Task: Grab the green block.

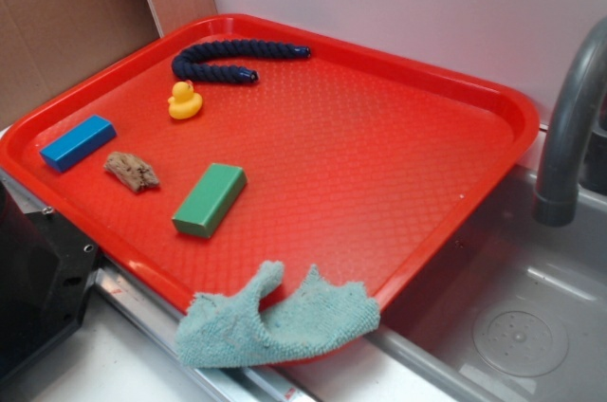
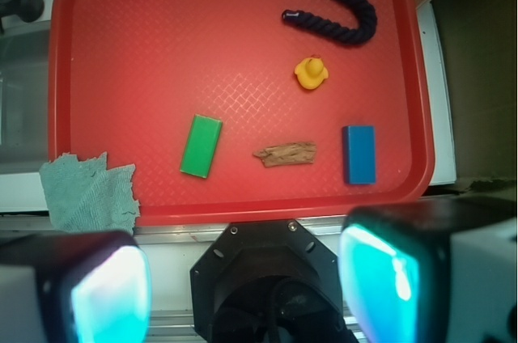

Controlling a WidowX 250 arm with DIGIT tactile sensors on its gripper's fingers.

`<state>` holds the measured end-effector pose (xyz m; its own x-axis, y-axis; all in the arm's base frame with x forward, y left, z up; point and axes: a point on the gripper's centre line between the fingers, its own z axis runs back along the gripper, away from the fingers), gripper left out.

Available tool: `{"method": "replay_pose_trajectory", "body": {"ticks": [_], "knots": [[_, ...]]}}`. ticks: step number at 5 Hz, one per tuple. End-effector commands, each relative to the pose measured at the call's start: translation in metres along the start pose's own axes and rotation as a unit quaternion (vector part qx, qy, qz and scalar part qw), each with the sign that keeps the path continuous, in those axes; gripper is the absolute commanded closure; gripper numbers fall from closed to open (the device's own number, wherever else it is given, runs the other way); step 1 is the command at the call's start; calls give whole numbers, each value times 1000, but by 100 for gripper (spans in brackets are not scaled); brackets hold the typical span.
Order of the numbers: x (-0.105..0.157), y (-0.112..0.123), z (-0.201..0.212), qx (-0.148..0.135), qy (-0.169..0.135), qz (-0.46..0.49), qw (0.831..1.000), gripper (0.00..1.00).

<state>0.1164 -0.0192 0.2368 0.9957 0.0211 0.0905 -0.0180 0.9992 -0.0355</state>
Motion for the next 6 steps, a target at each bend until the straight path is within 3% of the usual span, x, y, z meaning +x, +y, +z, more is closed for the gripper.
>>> {"method": "replay_pose_trajectory", "body": {"ticks": [1, 2, 3, 5, 6], "knots": [[0, 0, 0, 0, 0, 0, 1000, 0], [11, 16, -46, 16, 28, 28, 999, 0], [22, 27, -88, -15, 24, 79, 996, 0], [26, -5, -148, -53, -32, 200, 978, 0], [32, -22, -169, -56, -22, 169, 984, 0]]}}
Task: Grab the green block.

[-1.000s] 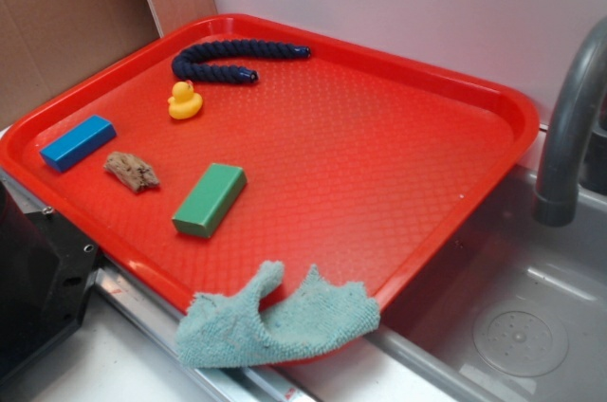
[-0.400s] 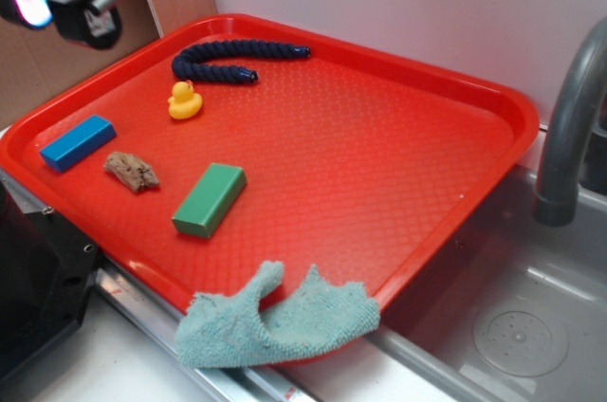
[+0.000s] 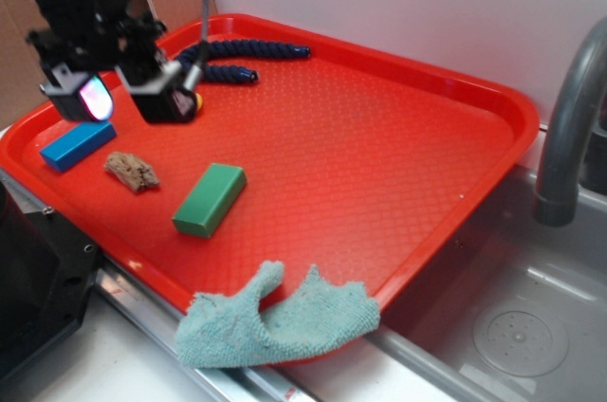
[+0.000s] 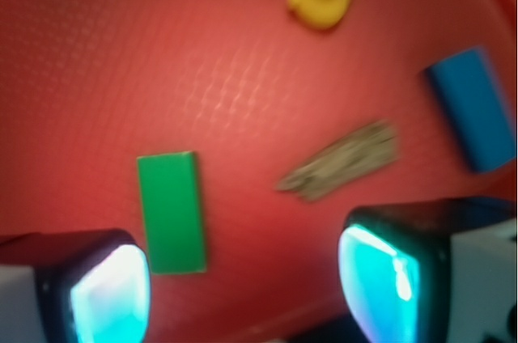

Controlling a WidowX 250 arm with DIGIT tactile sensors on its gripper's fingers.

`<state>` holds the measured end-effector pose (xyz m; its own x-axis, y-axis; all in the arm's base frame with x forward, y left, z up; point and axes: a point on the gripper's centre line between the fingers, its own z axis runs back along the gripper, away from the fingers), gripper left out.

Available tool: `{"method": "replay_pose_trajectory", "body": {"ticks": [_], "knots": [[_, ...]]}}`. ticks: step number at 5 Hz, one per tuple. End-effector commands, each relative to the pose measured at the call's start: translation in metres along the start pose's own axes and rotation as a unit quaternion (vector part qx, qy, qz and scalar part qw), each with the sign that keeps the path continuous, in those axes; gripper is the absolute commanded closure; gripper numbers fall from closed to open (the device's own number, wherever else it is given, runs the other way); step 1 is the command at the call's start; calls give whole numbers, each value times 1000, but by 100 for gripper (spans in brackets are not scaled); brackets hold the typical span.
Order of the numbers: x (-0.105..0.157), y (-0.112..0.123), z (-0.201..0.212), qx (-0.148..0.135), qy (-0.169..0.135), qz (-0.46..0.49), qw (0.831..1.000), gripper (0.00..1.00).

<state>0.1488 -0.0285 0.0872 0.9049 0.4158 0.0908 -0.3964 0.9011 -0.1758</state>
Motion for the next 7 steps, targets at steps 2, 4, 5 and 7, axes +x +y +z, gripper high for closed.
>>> {"method": "replay_pose_trajectory", "body": {"ticks": [2, 4, 5, 7], "knots": [[6, -21, -60, 11, 31, -49, 998, 0], [-19, -10, -98, 63, 67, -64, 994, 96], [-23, -11, -69, 42, 64, -100, 992, 100], [10, -8, 28, 16, 14, -252, 968, 100]]}}
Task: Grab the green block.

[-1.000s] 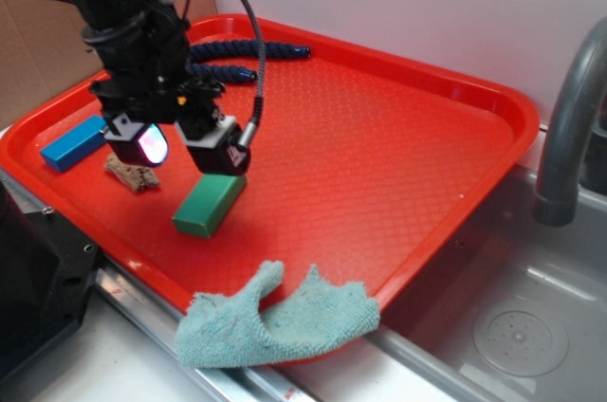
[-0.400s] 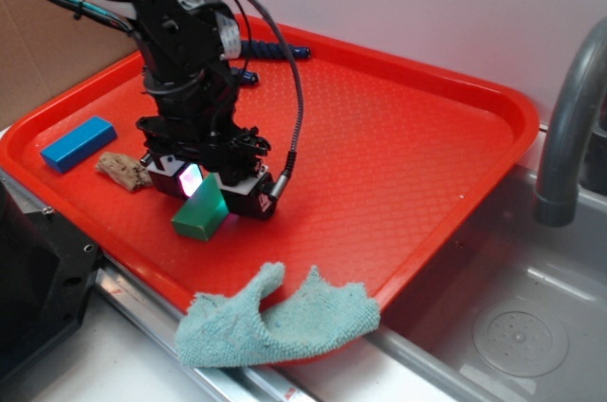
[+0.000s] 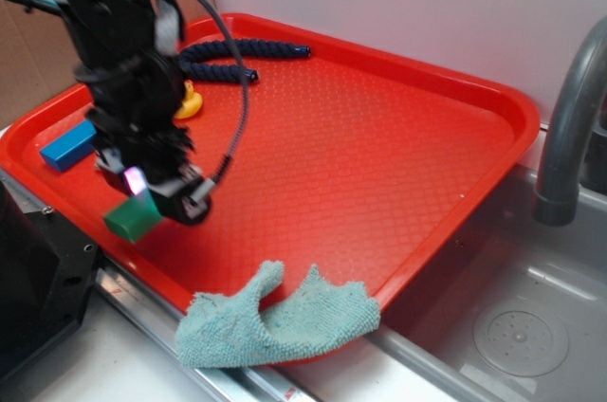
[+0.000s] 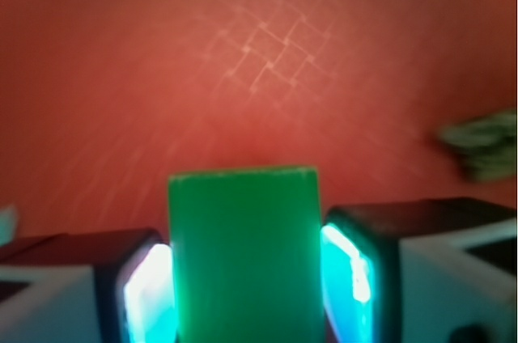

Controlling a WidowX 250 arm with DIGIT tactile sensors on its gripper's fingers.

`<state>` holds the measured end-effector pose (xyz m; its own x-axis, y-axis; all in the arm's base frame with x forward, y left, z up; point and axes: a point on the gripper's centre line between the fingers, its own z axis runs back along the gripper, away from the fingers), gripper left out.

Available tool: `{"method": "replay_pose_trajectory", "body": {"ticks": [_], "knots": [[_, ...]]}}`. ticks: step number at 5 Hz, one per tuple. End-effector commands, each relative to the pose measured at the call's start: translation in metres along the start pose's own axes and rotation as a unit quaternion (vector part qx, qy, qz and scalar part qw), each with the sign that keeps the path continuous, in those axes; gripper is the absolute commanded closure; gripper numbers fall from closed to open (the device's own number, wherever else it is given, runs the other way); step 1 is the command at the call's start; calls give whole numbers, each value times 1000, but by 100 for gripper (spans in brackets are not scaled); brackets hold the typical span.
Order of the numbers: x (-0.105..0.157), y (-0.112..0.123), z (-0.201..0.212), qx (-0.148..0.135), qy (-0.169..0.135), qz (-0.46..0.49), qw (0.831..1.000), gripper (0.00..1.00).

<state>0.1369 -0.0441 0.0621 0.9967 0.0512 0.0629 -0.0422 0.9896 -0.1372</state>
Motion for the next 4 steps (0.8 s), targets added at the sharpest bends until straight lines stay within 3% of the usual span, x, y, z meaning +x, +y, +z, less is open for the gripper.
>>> {"method": "replay_pose_trajectory", "body": {"ticks": [1, 2, 4], "knots": [[42, 12, 106, 27, -22, -69, 997, 100], [65, -1, 153, 55, -7, -59, 997, 100], [70, 2, 153, 95, -4, -51, 994, 100]]}}
